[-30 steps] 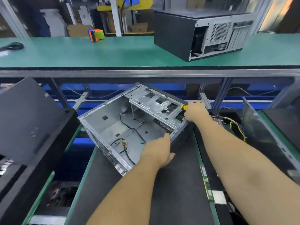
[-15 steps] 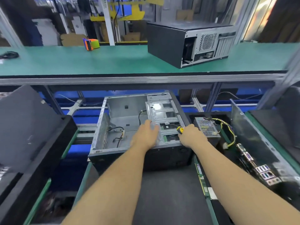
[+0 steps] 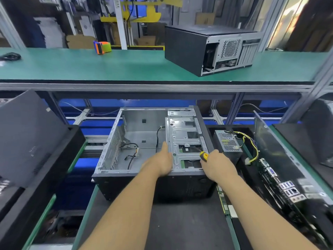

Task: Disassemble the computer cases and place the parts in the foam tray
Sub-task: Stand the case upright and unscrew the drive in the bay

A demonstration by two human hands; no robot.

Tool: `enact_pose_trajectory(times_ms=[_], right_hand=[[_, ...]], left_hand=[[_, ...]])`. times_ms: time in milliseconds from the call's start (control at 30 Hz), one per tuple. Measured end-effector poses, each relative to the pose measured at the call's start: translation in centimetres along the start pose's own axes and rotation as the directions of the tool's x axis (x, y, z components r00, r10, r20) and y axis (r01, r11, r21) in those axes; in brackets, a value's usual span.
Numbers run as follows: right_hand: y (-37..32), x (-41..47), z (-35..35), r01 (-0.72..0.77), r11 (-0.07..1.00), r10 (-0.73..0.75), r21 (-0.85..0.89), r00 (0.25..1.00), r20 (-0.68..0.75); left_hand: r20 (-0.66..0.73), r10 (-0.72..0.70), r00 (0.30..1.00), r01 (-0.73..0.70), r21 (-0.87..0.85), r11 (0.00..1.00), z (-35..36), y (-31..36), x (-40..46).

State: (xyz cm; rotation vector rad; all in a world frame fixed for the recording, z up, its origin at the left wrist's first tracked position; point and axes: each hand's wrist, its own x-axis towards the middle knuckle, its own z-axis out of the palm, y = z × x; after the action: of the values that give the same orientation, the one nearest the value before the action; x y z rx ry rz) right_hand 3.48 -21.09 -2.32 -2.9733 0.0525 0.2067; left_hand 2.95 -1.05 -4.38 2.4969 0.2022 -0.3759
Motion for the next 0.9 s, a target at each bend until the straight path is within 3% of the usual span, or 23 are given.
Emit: enact_pose_trajectory(times_ms=[100, 167, 200, 233, 300, 433, 700, 900], right_hand=[[-0.1, -0.5, -3.2, 0.068, 0.992, -0.062, -0.104, 0.996, 0.059], [-0.8, -0.3, -5.9, 0.112, 0.994, -0.113, -0.013, 0.985, -0.127], [-1.3, -0.2, -7.1, 0.166, 0.979, -0.130, 0.119, 0.954, -0.269], [-2.0, -0.4, -8.1, 0.256, 0.920, -0.127, 0.296, 0.910, -0.394], [-3.6, -0.2, -9.6, 0.435, 0.701, -0.110, 0.566, 0.850, -0.516], [-6.6, 1.6, -10.1, 0.520, 0.456, -0.131, 0.723, 0.842, -0.523], [-8.3, 4.3, -7.5, 0.534, 0.602, -0.206, 0.593, 0.822, -0.531], [-8.4, 4.7, -6.2, 0.537, 0.559, -0.186, 0.632, 0.824, -0.535]], left_hand=[[-0.088, 0.027, 0.996, -0.017, 0.103, 0.995, 0.1, -0.3, -1.5], [-0.143, 0.040, 0.989, -0.021, 0.137, 0.990, 0.0, -0.2, -1.7], [-0.161, 0.043, 0.986, -0.020, 0.141, 0.990, 0.0, -0.1, -1.7], [-0.174, 0.040, 0.984, -0.015, 0.147, 0.989, 0.0, 0.0, -1.8], [-0.197, 0.034, 0.980, -0.001, 0.165, 0.986, 0.1, 0.2, -1.7], [-0.231, 0.043, 0.972, 0.000, 0.182, 0.983, 0.3, 0.2, -1.6], [-0.279, 0.106, 0.954, -0.046, 0.211, 0.976, -0.3, 0.3, -1.3], [-0.297, 0.091, 0.951, -0.039, 0.178, 0.983, -0.2, 0.4, -1.3]])
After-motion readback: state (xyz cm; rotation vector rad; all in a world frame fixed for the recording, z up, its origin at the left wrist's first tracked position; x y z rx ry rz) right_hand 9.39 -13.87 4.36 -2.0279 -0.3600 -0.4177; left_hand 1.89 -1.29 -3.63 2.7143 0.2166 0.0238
